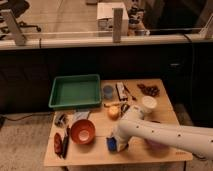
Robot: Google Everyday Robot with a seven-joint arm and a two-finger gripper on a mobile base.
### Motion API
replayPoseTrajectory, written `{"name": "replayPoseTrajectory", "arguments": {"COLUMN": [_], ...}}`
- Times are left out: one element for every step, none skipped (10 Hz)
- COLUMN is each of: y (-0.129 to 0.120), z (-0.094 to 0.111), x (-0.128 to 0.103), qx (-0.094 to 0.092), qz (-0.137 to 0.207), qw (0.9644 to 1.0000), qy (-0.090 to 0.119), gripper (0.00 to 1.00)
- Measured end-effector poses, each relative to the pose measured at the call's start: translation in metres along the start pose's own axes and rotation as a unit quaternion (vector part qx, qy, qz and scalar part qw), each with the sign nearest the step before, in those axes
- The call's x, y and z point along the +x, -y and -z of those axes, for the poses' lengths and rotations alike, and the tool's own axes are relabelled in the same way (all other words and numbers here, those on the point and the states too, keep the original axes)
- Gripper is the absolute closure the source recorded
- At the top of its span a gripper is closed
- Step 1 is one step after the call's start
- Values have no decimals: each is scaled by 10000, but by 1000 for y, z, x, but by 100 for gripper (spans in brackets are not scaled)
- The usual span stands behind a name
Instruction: Place sponge in tray
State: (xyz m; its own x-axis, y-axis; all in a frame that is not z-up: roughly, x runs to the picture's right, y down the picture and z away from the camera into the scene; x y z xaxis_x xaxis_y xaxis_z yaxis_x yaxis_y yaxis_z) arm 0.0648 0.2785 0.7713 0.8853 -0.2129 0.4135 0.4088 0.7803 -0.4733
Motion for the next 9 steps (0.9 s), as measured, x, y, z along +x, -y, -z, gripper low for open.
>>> {"name": "replayPoseTrajectory", "arguments": {"y": [3, 4, 7, 9, 12, 14, 18, 20, 24], "z": [5, 8, 12, 15, 20, 22, 27, 30, 35], "x": [-2, -3, -5, -7, -8, -10, -12, -14, -17], "qx": [32, 47, 67, 80, 103, 115, 137, 148, 167], "qz": [0, 9, 35, 51, 76, 92, 126, 156, 196], "qw": [10000, 10000, 10000, 10000, 9999, 9999, 9998, 9998, 9997], "qy": [1, 2, 7, 6, 6, 6, 5, 3, -4], "gripper": [88, 92, 92, 92, 92, 92, 94, 97, 97]}}
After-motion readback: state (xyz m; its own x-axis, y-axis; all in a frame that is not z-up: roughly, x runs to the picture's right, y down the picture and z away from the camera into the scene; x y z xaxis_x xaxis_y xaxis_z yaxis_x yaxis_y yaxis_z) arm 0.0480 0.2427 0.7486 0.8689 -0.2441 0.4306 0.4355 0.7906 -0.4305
